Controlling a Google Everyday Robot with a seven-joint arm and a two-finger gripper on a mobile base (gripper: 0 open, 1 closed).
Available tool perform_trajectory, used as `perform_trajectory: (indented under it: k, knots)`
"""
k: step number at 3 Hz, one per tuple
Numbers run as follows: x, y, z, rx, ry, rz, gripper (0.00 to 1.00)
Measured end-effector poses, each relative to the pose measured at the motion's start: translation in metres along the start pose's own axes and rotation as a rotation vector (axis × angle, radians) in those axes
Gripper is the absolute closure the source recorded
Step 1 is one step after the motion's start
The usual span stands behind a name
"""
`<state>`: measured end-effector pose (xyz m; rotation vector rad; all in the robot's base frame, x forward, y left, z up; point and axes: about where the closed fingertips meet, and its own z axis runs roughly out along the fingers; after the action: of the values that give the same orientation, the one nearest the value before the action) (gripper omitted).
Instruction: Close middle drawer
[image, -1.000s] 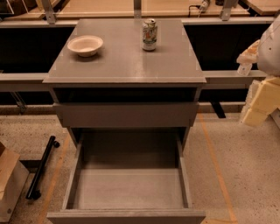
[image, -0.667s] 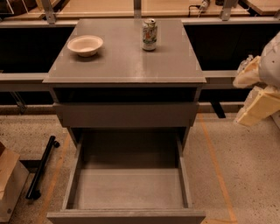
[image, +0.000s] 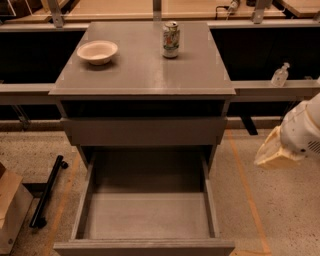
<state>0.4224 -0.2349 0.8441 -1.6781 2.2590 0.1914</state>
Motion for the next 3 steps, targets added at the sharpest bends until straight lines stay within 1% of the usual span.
perform_trajectory:
  k: [1,2,3]
  knots:
    - [0.003,0.004,0.006,-0.015,0.007,0.002,1.00]
    - [0.008,0.005,0.015,-0.021,0.038,-0.018,1.00]
    - [0.025,0.022,0.072,-0.078,0.011,-0.007,1.00]
